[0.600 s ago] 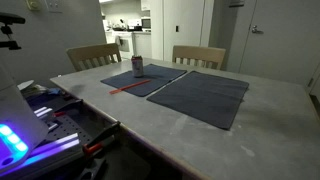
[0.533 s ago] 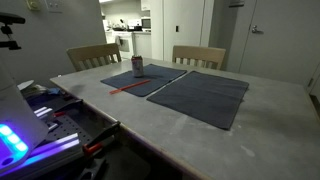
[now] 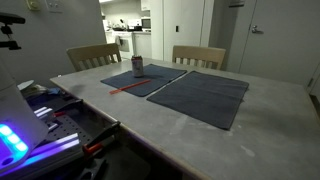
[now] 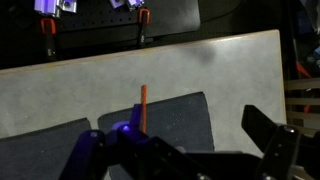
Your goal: Place the red straw in the can
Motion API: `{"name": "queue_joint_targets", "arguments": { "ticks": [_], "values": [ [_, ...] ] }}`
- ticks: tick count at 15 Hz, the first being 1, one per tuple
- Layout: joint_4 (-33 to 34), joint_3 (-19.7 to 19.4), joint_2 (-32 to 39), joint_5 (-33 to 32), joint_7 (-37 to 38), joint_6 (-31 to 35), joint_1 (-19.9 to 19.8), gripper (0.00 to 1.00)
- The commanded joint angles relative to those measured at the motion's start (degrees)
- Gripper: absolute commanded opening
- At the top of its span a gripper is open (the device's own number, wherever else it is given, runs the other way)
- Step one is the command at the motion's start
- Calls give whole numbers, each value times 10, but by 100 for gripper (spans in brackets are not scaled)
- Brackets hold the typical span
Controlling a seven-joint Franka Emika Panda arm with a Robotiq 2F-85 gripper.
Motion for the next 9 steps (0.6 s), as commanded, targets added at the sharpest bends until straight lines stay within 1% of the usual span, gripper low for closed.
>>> {"name": "queue_joint_targets", "arguments": {
  "ticks": [1, 4, 9],
  "values": [
    [1, 11, 1, 5, -5, -3, -13, 100],
    [25, 10, 38, 1, -1, -16, -15, 100],
    [58, 19, 112, 1, 28, -35, -14, 100]
  ]
}}
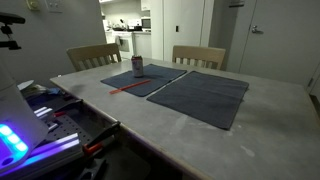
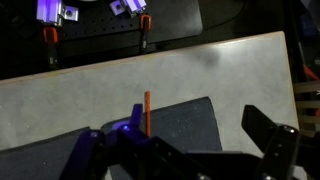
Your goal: Place the red straw in the can
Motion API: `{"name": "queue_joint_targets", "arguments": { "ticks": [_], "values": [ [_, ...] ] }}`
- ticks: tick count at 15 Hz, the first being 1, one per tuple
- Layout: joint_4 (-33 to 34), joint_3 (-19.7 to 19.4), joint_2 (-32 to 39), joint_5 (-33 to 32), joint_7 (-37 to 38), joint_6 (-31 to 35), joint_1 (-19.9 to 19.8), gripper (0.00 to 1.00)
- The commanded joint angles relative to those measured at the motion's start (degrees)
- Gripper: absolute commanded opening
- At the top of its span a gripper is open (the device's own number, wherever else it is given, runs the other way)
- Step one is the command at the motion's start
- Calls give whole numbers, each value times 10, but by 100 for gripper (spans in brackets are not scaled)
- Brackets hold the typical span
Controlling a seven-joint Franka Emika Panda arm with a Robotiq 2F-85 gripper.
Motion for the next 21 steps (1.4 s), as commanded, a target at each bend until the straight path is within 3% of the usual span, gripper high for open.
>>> {"name": "queue_joint_targets", "arguments": {
  "ticks": [1, 5, 13, 18, 21],
  "values": [
    [48, 15, 81, 1, 17, -31, -11, 100],
    [73, 15, 145, 6, 25, -22, -11, 100],
    [53, 20, 215, -62, 30, 160, -10, 100],
    [53, 17, 210, -57, 30, 144, -7, 100],
    [35, 28, 203, -71, 56, 173, -2, 100]
  ]
}}
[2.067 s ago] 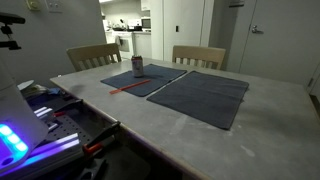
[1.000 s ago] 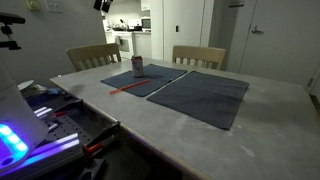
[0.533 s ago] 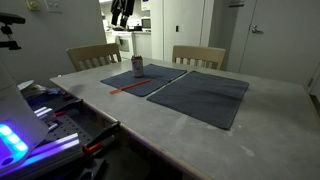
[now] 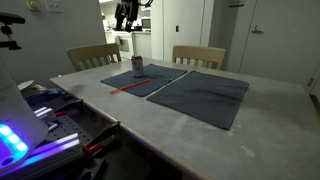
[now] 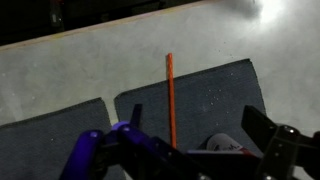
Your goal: Place the red straw in the can
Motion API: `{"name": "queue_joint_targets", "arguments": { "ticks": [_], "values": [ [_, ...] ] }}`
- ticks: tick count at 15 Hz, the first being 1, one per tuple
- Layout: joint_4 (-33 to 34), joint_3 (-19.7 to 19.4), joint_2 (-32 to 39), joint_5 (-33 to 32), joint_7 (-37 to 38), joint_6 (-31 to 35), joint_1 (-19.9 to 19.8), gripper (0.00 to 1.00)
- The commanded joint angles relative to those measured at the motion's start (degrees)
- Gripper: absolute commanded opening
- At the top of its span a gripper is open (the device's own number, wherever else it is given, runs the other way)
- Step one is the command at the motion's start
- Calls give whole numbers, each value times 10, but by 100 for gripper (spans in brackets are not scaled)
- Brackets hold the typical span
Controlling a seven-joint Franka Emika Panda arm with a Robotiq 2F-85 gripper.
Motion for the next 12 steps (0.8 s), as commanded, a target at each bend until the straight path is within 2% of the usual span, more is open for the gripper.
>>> {"name": "queue_joint_targets", "arguments": {
  "ticks": [1, 8, 12],
  "values": [
    [-25, 20, -1, -13, 35, 50, 1, 100],
    [-97, 48, 37, -22, 124, 229, 13, 100],
    [-161, 49, 42, -70, 176, 338, 11, 100]
  ]
}}
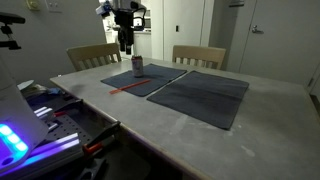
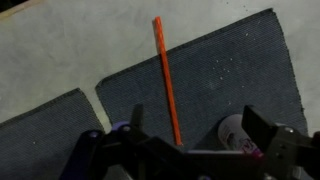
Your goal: Place the red straw in the can
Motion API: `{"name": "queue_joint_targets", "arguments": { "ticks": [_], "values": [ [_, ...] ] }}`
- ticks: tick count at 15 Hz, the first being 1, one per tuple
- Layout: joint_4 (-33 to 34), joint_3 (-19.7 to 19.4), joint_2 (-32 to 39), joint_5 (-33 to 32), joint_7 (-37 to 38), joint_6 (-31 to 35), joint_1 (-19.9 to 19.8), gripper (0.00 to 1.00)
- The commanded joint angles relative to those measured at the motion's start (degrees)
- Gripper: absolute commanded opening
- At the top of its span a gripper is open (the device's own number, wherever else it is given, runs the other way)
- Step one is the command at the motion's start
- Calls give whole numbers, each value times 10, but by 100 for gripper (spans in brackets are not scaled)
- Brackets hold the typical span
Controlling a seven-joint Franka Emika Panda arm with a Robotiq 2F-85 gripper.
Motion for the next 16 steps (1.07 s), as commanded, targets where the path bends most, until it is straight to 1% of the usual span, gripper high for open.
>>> {"name": "queue_joint_targets", "arguments": {
  "ticks": [1, 2, 4, 6, 7, 10, 13, 16],
  "values": [
    [-53, 2, 5, -43, 39, 88, -5, 100],
    [-60, 2, 13, -65, 42, 105, -6, 100],
    [-71, -2, 37, -89, 30, 143, -8, 100],
    [-82, -9, 51, -61, -22, 176, -6, 100],
    [-74, -5, 31, -70, 15, 140, 0, 100],
    [-74, -7, 37, -70, 13, 146, 1, 100],
    [-63, -7, 39, -78, 11, 134, 0, 100],
    [-43, -12, 50, -83, -14, 111, -4, 100]
  ]
}}
